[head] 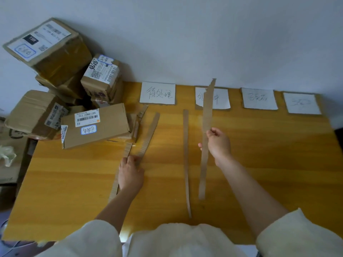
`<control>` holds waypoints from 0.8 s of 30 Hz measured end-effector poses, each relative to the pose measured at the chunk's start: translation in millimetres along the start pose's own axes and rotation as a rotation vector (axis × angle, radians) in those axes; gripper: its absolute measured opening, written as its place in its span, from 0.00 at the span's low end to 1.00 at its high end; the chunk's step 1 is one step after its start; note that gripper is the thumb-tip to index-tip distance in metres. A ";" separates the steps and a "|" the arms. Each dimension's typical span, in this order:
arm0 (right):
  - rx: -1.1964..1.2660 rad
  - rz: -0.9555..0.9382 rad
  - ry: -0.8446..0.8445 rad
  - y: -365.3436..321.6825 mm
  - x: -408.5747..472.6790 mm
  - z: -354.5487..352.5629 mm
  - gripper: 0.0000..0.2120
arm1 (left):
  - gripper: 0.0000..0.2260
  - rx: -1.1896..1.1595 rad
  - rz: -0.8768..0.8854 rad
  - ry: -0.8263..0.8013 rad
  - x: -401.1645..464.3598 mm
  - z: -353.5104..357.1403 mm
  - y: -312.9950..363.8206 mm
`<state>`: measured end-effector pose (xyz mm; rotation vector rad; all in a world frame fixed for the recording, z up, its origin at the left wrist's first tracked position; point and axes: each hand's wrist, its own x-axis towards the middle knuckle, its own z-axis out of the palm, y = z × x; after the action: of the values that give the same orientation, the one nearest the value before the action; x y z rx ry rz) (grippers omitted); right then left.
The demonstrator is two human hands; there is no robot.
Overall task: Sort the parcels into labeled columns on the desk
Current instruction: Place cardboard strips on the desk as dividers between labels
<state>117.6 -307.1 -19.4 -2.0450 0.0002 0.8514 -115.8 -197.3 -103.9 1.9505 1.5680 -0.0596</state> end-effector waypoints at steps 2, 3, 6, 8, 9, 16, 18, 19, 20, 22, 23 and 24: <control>-0.003 0.034 0.032 4.7 5.9 -17.6 0.17 | 0.19 -0.012 0.004 -0.011 -1.3 3.2 6.5; -0.012 0.052 0.042 6.7 7.2 -25.5 0.18 | 0.20 -0.019 0.007 -0.019 -2.0 4.6 9.8; -0.064 0.089 0.086 18.6 14.9 -44.0 0.18 | 0.19 -0.025 0.008 -0.041 -5.3 8.2 19.5; -0.091 0.100 0.121 26.6 18.8 -55.1 0.17 | 0.19 -0.017 0.012 -0.051 -7.6 11.8 24.8; -0.097 0.104 0.133 30.1 19.9 -60.6 0.17 | 0.19 -0.014 0.012 -0.051 -8.5 13.5 27.2; -0.111 0.182 0.194 61.9 35.4 -93.9 0.17 | 0.20 0.086 0.005 -0.021 -13.6 19.9 35.8; -0.116 0.210 0.201 69.7 39.6 -99.7 0.17 | 0.19 0.051 -0.021 -0.018 -11.5 21.9 37.0; -0.121 0.223 0.202 73.8 41.3 -102.0 0.17 | 0.18 0.046 -0.028 -0.016 -11.1 23.2 37.0; -0.128 0.230 0.198 77.2 43.1 -104.0 0.17 | 0.18 0.049 -0.028 -0.014 -11.5 24.6 37.3; -0.150 0.242 0.186 81.8 46.0 -106.3 0.18 | 0.17 0.059 -0.028 -0.010 -12.9 27.1 37.5; -0.169 0.243 0.182 83.5 47.3 -106.9 0.18 | 0.17 0.061 -0.029 -0.008 -13.1 28.0 37.6; -0.195 0.239 0.176 84.9 48.2 -107.3 0.18 | 0.16 0.065 -0.029 -0.006 -13.7 28.4 37.6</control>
<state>189.2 -422.5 -70.4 -2.3307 0.2738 0.8397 -76.5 -226.8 -104.7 1.9750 1.6092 -0.1298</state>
